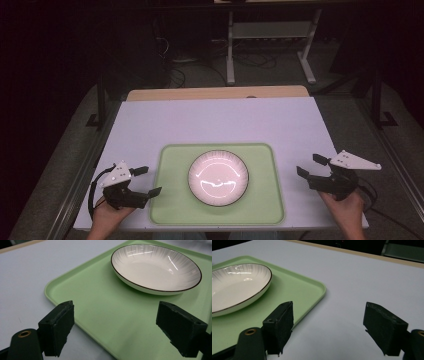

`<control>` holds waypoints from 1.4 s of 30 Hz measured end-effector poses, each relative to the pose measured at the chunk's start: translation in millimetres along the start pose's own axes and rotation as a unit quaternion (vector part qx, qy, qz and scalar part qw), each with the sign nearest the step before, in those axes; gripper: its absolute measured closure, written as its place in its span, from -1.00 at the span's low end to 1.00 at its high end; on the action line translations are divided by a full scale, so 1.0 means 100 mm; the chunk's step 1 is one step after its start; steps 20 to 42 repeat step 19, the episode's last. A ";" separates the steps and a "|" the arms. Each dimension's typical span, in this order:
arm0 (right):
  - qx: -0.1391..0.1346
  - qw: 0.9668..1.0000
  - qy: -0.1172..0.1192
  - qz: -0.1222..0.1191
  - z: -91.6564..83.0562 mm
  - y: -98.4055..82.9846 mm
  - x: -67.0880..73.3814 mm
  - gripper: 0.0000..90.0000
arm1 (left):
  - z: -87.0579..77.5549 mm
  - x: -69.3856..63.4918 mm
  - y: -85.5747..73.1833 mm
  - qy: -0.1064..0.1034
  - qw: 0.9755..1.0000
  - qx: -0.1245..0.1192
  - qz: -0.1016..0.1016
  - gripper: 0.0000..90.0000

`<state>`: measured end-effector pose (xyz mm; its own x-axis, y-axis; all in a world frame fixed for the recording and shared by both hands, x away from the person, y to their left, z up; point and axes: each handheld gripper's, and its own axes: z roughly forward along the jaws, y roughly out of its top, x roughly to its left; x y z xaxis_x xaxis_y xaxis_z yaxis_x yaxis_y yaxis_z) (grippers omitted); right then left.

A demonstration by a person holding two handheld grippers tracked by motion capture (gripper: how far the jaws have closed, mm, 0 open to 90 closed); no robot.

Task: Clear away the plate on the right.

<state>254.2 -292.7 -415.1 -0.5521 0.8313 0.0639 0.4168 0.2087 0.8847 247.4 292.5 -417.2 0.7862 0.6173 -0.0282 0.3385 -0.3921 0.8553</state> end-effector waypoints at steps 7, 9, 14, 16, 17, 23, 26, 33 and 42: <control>0.004 1.000 -0.001 0.001 -0.06 -0.09 0.00 -0.48 | 0.00 0.00 0.00 0.001 1.000 0.001 0.000 -0.67; 0.001 1.000 -0.001 0.002 -0.07 -0.10 0.00 -0.48 | 0.01 0.00 -0.01 0.000 1.000 0.003 0.002 -0.67; 0.008 1.000 -0.010 -0.009 -0.08 -0.11 0.02 -0.48 | 0.02 0.01 -0.01 0.000 1.000 0.006 0.002 -0.67; 0.012 1.000 -0.011 -0.013 -0.07 -0.12 0.02 -0.48 | 0.02 0.01 -0.02 0.000 1.000 0.006 0.001 -0.67; 0.012 1.000 -0.012 -0.015 -0.07 -0.12 0.02 -0.48 | 0.02 0.02 -0.02 0.001 1.000 0.005 0.000 -0.67; 0.010 1.000 -0.012 -0.016 -0.06 -0.11 0.03 -0.48 | 0.01 0.02 -0.02 0.001 1.000 0.006 -0.001 -0.67; 0.010 1.000 -0.012 -0.016 -0.06 -0.11 0.03 -0.48 | 0.01 0.02 -0.02 0.001 1.000 0.006 -0.001 -0.67; 0.010 1.000 -0.012 -0.016 -0.06 -0.11 0.03 -0.48 | 0.01 0.02 -0.02 0.001 1.000 0.006 -0.001 -0.67; 0.010 1.000 -0.012 -0.016 -0.06 -0.11 0.03 -0.48 | 0.01 0.02 -0.02 0.001 1.000 0.006 -0.001 -0.67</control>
